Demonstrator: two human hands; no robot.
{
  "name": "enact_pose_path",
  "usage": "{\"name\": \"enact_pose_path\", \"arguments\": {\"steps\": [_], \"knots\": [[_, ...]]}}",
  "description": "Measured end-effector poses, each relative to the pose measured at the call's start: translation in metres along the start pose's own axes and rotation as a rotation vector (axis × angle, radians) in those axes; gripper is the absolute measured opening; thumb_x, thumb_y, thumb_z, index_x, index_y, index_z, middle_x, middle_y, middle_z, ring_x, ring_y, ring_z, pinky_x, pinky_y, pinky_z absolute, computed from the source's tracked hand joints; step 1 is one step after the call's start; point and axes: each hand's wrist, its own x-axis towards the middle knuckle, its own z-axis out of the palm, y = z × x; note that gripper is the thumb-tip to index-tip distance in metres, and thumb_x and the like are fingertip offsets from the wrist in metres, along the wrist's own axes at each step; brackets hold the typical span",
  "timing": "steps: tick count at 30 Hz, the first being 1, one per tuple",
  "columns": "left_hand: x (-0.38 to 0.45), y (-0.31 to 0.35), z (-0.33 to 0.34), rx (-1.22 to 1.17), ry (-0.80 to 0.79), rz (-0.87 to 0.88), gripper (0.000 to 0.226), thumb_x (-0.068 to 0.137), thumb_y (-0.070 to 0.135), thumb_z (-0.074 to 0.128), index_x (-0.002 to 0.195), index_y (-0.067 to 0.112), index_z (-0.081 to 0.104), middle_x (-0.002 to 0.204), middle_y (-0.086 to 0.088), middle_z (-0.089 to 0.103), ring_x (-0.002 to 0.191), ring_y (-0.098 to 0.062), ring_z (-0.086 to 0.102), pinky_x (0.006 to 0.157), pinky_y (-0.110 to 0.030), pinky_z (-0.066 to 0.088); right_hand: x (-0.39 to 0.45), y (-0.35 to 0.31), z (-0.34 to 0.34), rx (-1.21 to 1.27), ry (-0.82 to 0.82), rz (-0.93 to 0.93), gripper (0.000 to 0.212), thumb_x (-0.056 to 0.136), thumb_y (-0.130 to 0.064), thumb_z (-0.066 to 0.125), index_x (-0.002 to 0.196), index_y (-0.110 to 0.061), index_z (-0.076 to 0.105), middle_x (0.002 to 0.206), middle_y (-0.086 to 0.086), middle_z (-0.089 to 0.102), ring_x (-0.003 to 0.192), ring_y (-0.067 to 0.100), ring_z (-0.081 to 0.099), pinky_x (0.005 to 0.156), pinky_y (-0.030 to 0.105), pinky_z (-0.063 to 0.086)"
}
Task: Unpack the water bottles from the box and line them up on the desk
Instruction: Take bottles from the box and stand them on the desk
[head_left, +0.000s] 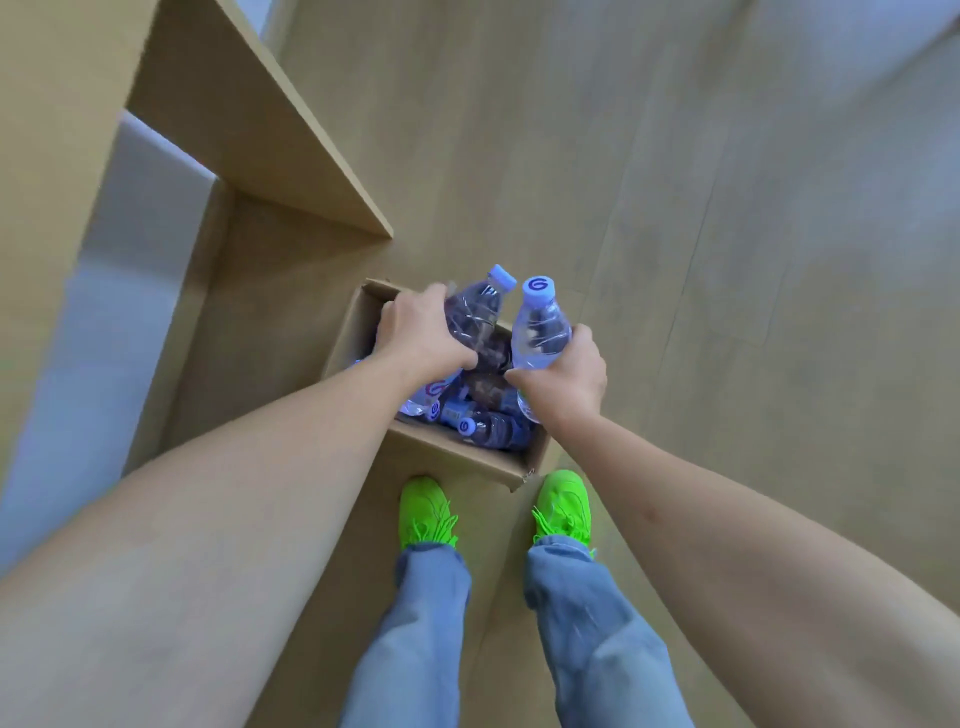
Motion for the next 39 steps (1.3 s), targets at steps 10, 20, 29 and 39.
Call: {"name": "enact_pose_path", "arguments": {"steps": [10, 20, 29, 39], "knots": [[-0.126, 0.048, -0.185, -0.338, 0.289, -0.016, 0.063, 0.043, 0.043, 0.087, 0.093, 0.035, 0.049, 0.100, 0.001, 0.061, 0.087, -0.018, 0.058, 0.067, -0.026, 0.040, -0.106, -0.168, -0.122, 0.047, 0.016, -0.280, 0.052, 0.051, -0.027, 0.080, 0.088, -0.031, 0.044, 0.085, -0.016, 0.055, 0.078, 0.011, 0.057, 0.065, 0.026, 0.044], [-0.266, 0.053, -0.368, -0.529, 0.651, 0.023, 0.070, 0.047, 0.043, 0.087, 0.106, 0.024, 0.054, 0.102, -0.002, 0.061, 0.090, -0.021, 0.061, 0.070, -0.031, 0.048, -0.241, -0.332, -0.200, 0.083, -0.048, -0.593, 0.052, 0.050, -0.028, 0.081, 0.086, -0.031, 0.044, 0.083, -0.016, 0.057, 0.076, 0.008, 0.059, 0.054, 0.020, 0.039], [-0.381, -0.051, -0.460, -0.554, 0.888, -0.040, 0.073, 0.047, 0.039, 0.090, 0.107, 0.022, 0.052, 0.097, 0.001, 0.061, 0.087, -0.021, 0.061, 0.071, -0.034, 0.053, -0.370, -0.424, -0.151, 0.028, -0.149, -0.839, 0.071, 0.047, -0.030, 0.080, 0.111, -0.023, 0.050, 0.088, -0.009, 0.057, 0.083, 0.014, 0.059, 0.062, 0.026, 0.046], [-0.476, -0.235, -0.481, -0.577, 1.007, -0.253, 0.077, 0.047, 0.038, 0.094, 0.109, 0.017, 0.054, 0.099, -0.002, 0.061, 0.091, -0.023, 0.061, 0.078, -0.037, 0.055, -0.510, -0.471, -0.019, -0.042, -0.316, -1.089, 0.060, 0.048, -0.026, 0.088, 0.096, -0.023, 0.051, 0.084, -0.010, 0.058, 0.079, 0.013, 0.058, 0.061, 0.026, 0.044]]}}
